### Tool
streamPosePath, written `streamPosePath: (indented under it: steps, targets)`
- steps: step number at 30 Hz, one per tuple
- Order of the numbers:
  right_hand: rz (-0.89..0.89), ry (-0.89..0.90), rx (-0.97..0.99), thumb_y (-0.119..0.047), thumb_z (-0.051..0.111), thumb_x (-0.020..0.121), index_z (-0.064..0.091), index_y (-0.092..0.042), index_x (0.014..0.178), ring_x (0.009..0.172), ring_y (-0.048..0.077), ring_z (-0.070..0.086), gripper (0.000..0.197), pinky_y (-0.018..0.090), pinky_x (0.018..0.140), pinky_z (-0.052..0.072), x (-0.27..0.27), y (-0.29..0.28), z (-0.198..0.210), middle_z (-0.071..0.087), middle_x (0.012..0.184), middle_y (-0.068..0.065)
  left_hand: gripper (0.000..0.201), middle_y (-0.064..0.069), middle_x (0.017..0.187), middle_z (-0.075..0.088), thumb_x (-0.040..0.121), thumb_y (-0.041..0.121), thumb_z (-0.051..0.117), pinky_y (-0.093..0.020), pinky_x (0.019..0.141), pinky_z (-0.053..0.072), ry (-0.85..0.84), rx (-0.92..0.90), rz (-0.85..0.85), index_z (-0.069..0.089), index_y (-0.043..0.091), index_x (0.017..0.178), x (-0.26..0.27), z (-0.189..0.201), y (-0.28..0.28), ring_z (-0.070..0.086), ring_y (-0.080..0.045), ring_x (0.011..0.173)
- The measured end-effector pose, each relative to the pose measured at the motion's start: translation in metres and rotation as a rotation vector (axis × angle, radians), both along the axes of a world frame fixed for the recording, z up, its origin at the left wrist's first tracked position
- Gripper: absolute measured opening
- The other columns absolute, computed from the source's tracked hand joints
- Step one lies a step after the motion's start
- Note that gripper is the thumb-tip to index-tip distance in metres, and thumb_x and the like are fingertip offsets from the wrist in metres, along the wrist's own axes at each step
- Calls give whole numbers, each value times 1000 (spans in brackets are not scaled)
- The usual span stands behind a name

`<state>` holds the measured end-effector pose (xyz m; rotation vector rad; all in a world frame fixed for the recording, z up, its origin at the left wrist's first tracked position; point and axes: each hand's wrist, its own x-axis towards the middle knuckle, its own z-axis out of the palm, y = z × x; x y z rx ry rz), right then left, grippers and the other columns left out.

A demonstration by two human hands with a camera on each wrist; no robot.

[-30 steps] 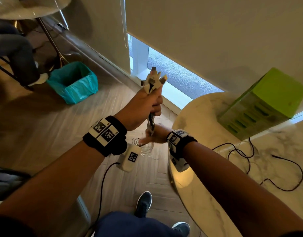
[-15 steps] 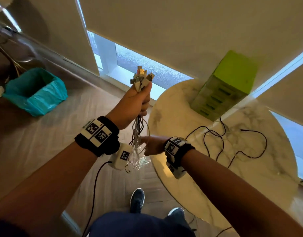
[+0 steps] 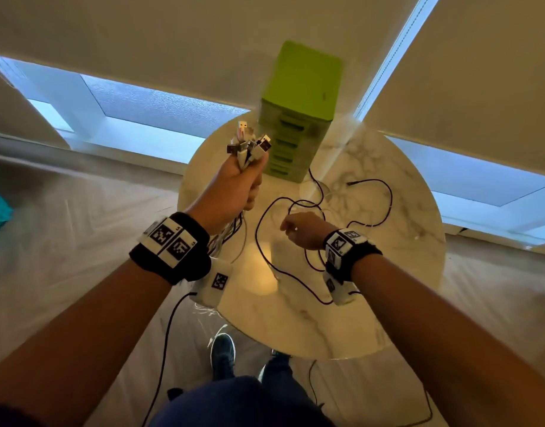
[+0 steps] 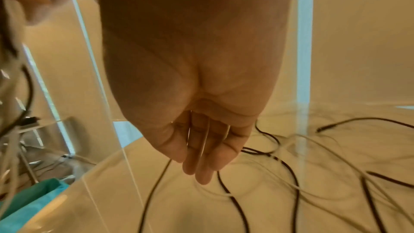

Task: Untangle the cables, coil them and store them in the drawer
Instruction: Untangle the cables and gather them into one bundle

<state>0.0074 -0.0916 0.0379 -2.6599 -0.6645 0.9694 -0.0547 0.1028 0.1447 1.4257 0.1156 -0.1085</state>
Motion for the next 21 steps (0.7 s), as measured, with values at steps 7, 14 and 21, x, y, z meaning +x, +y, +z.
streamPosePath:
  steps: [7, 14, 21]
  targets:
    - [4, 40, -30, -15, 61, 93, 46, -11, 142, 124, 36, 50, 51, 43, 101, 44, 14, -14, -60, 43, 140, 16, 37, 8, 59, 27, 110, 28, 44, -24, 45, 17, 108, 9, 74, 34, 24, 75, 14, -30, -38, 20, -8, 48]
    - [170, -202, -75, -27, 46, 103, 51, -8, 125, 105, 38, 59, 30, 44, 81, 47, 12, -25, -91, 58, 119, 15, 36, 10, 59, 33, 108, 35, 49, -25, 47, 24, 178, 58, 214, 42, 29, 73, 25, -56, -52, 26, -9, 51]
    - [173, 94, 327, -23, 48, 103, 48, -8, 103, 74, 27, 51, 15, 38, 66, 38, 23, -50, -50, 58, 88, 10, 27, 8, 60, 38, 94, 24, 73, -26, 47, 37, 259, 101, 455, 46, 22, 93, 36, -83, -54, 38, -10, 51]
